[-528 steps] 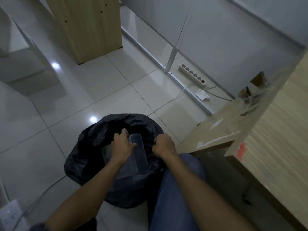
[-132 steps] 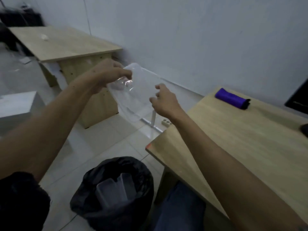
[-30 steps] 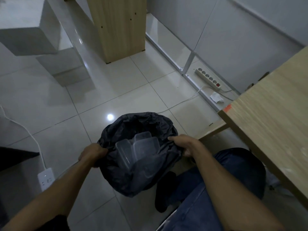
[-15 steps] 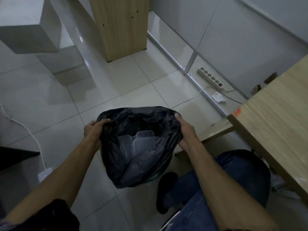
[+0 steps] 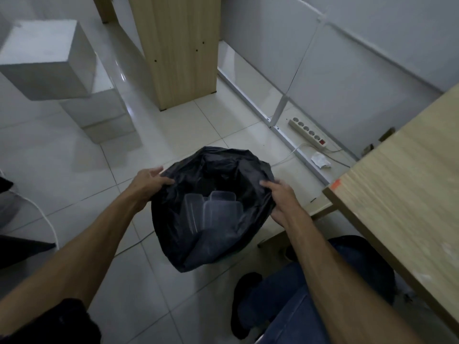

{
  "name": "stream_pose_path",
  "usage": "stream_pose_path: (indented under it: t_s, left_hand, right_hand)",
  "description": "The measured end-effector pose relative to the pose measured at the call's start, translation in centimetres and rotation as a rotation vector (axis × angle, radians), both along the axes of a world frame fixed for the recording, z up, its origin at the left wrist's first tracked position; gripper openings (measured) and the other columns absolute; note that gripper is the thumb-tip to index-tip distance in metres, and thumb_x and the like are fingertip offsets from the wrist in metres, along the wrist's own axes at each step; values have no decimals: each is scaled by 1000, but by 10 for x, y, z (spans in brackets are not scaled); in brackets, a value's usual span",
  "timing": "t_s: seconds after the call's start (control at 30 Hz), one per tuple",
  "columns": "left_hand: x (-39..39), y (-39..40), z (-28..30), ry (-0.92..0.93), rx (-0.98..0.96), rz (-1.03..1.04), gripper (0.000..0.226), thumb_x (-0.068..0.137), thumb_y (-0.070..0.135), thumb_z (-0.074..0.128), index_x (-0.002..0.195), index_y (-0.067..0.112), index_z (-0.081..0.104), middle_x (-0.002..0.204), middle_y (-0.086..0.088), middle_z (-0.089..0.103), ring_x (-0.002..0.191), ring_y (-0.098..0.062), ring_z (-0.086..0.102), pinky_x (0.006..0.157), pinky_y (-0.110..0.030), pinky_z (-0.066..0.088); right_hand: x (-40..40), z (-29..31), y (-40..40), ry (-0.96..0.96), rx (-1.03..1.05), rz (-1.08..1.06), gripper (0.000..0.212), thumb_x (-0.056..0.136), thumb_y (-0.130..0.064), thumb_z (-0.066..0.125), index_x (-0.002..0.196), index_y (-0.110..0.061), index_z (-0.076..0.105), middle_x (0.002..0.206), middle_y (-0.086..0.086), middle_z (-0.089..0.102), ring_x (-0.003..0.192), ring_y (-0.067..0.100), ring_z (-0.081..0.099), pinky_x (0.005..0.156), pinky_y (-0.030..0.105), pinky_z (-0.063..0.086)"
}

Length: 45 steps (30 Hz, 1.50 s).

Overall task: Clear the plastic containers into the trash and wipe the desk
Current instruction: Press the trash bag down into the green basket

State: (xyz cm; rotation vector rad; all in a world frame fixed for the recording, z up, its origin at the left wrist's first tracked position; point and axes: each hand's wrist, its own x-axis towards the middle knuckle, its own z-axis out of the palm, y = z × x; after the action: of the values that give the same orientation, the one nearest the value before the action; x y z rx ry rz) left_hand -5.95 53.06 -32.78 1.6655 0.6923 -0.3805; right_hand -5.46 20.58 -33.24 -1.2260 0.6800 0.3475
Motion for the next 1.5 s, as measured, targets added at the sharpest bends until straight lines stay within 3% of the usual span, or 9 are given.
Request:
stream_pose_path:
  t_s: [0.13,0.33,0.53,0.67,0.8,0.93,1.1,1.33,1.5]
  left_hand:
    - [9,-10,15,254,-267,-75,48,94,48,68,119,6,70,122,-17,71,107,-30,68,85,-40,56]
    - [19,-54,24,17,-306,-128,29,107,7,45,128,9,66,123,-21,72,104,-32,74,86,-41,63]
    - [11,-37,42,4,-303,-207,48,101,26,63,146,26,46,138,-8,59,117,-26,61,86,-44,56]
    - [-24,-12,23,370,71,-514,95,82,30,85,152,44,22,133,1,49,129,-35,53,105,-64,44]
    - [-43,-4,11,407,116,-401,34,98,7,65,129,16,53,109,-16,70,90,-33,74,71,-42,65]
    - [-35,26,20,266,117,35,14,94,-5,45,86,1,54,62,-13,49,45,-22,46,34,-17,40]
    - [-16,70,20,28,-142,482,41,81,12,49,119,15,65,109,-11,72,94,-30,70,79,-43,60]
    - [-8,15,52,-69,-291,302,52,92,15,44,141,4,55,134,-17,66,122,-35,61,100,-45,52]
    - [-5,-15,64,-83,-376,214,43,94,12,39,131,3,59,128,-17,68,104,-32,66,91,-41,54]
  right_hand:
    - [-7,10,8,177,-185,455,28,84,6,49,108,2,62,109,21,65,89,37,65,76,42,55]
    - [-16,30,27,34,-293,966,62,92,18,37,134,-17,65,118,9,69,105,29,66,72,28,57]
    - [-17,30,-1,-68,15,418,40,91,8,54,122,-13,67,109,12,74,91,24,72,73,31,57]
    - [-33,23,-12,-2,-211,621,42,98,-28,68,138,-23,57,124,0,71,105,17,68,81,28,58]
    - [-39,13,-12,35,-494,767,47,105,-36,50,151,-25,45,141,9,58,122,30,58,109,48,48]
    - [-39,27,-19,16,-749,548,39,101,-12,44,137,-20,58,132,12,62,104,26,56,86,28,44]
    - [-39,31,-15,-71,-774,441,36,101,-11,40,129,-8,63,126,18,63,104,26,60,81,28,39]
    - [-53,24,18,33,-1294,1466,87,83,-84,49,134,-14,61,151,12,39,136,35,41,107,53,41]
    - [-33,45,55,-386,-1610,1088,95,76,-76,68,141,-11,44,151,16,37,139,33,35,117,50,31]
